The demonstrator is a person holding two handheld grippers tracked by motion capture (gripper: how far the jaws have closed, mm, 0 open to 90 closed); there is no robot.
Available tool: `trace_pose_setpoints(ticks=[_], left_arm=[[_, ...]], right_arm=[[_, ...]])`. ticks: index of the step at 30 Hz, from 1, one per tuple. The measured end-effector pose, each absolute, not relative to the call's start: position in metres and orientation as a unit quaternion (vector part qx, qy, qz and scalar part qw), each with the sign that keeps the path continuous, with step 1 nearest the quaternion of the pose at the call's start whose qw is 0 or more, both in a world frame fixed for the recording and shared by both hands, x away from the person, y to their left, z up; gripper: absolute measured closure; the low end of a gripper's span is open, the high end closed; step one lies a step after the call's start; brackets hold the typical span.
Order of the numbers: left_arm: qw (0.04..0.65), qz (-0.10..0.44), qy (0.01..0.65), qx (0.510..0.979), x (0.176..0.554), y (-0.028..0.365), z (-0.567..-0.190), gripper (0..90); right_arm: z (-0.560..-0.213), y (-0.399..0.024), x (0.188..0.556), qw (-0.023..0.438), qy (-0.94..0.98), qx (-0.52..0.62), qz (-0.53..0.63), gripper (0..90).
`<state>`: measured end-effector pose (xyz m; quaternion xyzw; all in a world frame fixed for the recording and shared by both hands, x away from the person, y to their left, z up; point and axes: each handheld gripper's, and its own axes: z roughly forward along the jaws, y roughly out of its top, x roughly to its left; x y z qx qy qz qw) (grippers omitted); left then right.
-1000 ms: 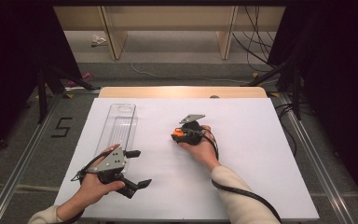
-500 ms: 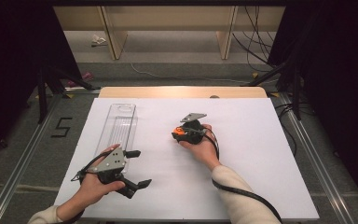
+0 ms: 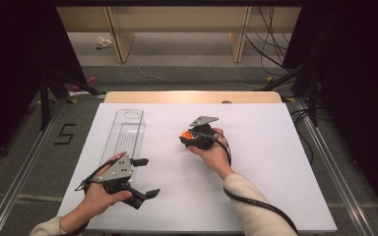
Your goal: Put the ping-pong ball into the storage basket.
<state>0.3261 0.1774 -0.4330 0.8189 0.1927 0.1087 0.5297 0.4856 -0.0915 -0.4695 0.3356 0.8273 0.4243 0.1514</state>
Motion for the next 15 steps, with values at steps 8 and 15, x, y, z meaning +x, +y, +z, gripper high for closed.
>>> trace_pose_setpoints(ticks=[8, 15], left_arm=[[0.53, 0.109, 0.193, 0.819, 0.326, 0.177, -0.433, 0.0], [0.53, 0.109, 0.193, 0.819, 0.326, 0.177, -0.433, 0.0]], right_arm=[[-0.461, -0.088, 0.482, 0.155, 0.825, 0.329, 0.433, 51.5], [-0.455, -0.087, 0.481, 0.157, 0.822, 0.325, 0.44, 51.5]])
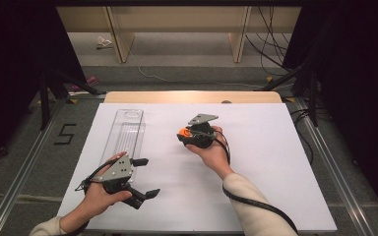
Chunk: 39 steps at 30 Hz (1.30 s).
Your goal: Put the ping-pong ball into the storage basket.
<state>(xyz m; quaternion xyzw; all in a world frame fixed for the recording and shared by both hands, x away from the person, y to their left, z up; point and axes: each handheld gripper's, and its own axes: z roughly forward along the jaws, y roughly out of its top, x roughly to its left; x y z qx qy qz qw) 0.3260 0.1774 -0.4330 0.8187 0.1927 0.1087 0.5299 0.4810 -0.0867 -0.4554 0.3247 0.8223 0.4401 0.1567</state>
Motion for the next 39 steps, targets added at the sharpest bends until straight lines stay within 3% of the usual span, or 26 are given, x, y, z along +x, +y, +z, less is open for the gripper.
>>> trace_pose_setpoints(ticks=[39], left_arm=[[0.528, 0.11, 0.192, 0.82, 0.326, 0.177, -0.433, 0.0]], right_arm=[[-0.427, -0.072, 0.469, 0.165, 0.814, 0.295, 0.473, 51.4]])
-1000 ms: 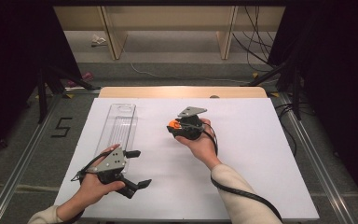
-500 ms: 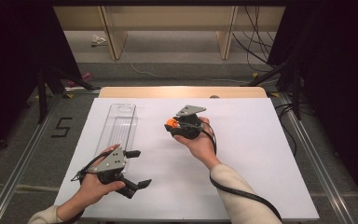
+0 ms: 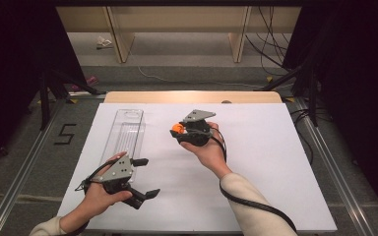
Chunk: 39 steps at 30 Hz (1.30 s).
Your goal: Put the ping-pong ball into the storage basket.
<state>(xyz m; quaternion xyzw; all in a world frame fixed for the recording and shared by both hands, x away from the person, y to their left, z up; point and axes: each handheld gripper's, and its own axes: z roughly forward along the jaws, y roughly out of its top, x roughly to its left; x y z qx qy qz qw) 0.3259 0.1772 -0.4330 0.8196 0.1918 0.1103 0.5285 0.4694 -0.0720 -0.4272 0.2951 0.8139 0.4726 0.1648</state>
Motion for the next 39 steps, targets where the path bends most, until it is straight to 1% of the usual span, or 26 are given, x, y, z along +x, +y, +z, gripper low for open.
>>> trace_pose_setpoints(ticks=[24, 39], left_arm=[[0.525, 0.113, 0.19, 0.822, 0.326, 0.177, -0.433, 0.1], [0.525, 0.112, 0.189, 0.822, 0.326, 0.176, -0.434, 0.2]], right_arm=[[-0.419, -0.062, 0.463, 0.16, 0.815, 0.275, 0.484, 51.5], [-0.418, -0.051, 0.458, 0.143, 0.822, 0.26, 0.486, 51.5]])
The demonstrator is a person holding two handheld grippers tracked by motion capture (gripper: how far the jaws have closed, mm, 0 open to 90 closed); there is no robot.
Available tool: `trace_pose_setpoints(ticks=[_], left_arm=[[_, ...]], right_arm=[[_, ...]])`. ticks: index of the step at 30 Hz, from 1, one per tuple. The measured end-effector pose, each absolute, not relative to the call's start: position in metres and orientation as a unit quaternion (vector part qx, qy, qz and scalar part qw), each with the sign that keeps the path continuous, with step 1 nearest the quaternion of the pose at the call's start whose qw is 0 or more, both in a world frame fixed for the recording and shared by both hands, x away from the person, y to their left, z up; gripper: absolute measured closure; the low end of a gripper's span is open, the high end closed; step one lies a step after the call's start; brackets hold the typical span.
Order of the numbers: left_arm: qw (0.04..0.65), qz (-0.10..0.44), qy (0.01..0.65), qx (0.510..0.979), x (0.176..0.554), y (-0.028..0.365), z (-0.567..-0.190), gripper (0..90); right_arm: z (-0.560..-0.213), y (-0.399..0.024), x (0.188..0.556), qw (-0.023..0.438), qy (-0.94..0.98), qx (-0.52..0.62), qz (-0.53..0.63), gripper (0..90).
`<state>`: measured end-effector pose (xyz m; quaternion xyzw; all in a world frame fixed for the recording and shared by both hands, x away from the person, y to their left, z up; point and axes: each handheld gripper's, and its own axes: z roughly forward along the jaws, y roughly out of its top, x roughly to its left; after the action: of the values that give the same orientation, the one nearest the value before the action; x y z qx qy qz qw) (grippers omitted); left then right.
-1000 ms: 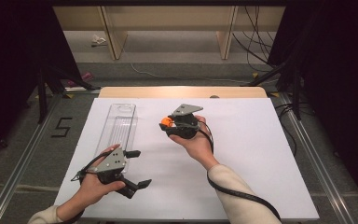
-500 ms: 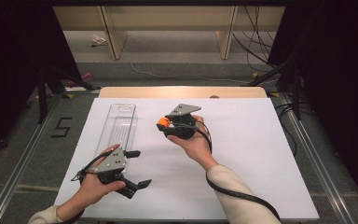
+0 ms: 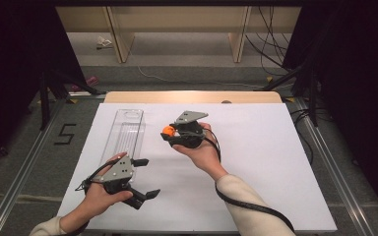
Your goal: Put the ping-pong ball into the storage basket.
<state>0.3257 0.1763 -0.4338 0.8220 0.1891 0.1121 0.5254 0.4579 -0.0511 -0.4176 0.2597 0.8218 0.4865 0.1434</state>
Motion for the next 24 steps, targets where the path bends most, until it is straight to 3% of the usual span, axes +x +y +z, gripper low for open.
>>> trace_pose_setpoints(ticks=[24], left_arm=[[0.525, 0.113, 0.187, 0.823, 0.325, 0.176, -0.434, 0.4]], right_arm=[[-0.412, -0.036, 0.454, 0.131, 0.824, 0.24, 0.496, 51.5]])
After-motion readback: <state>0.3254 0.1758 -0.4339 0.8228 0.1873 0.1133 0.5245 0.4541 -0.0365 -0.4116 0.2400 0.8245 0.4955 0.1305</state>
